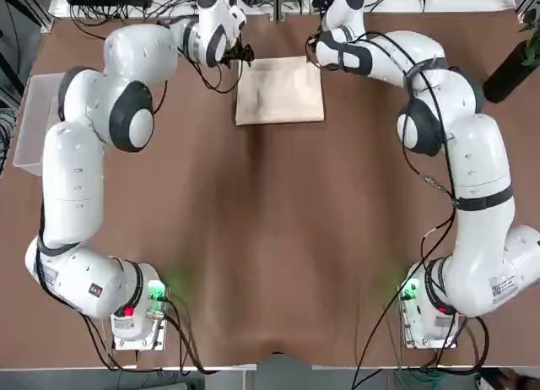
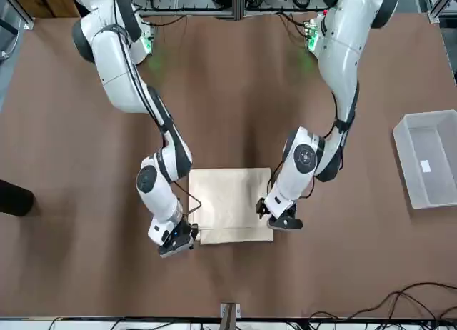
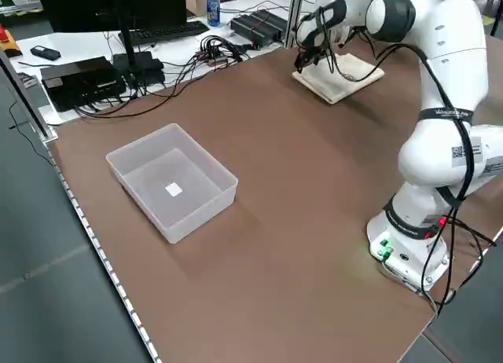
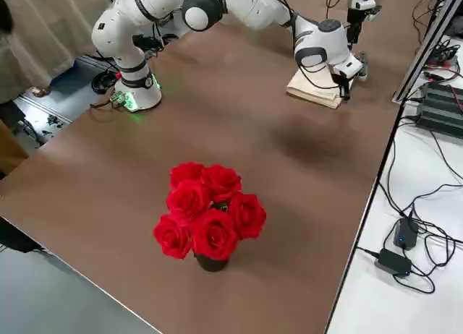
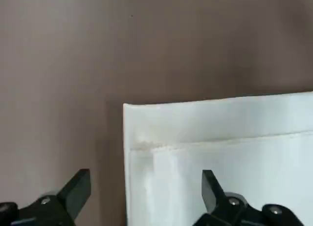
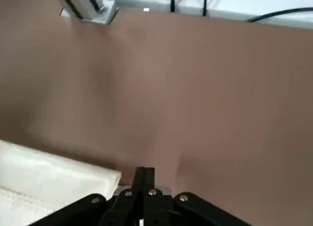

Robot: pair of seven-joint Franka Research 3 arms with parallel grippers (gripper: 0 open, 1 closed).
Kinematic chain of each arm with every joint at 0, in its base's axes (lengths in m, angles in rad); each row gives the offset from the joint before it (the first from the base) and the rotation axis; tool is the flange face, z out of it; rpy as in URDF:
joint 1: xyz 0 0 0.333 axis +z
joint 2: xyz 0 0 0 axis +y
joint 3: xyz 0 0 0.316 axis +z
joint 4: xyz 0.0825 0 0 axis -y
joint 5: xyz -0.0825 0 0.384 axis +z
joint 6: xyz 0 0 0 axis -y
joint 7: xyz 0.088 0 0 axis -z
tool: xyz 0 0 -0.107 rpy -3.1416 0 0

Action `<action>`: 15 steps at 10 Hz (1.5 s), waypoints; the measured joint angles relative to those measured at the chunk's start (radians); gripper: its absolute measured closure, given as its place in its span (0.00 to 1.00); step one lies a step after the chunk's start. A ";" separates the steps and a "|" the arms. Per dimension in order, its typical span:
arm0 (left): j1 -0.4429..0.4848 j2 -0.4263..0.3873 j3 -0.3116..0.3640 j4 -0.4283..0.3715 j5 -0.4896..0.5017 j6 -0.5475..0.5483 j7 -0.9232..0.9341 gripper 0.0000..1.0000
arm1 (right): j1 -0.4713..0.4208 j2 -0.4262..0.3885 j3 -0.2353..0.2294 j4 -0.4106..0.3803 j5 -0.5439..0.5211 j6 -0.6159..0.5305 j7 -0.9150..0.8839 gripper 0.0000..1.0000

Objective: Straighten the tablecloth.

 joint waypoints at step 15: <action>-0.012 0.102 0.000 0.103 0.000 0.016 -0.026 0.57 | 0.023 0.020 -0.002 -0.022 0.000 -0.053 0.004 0.99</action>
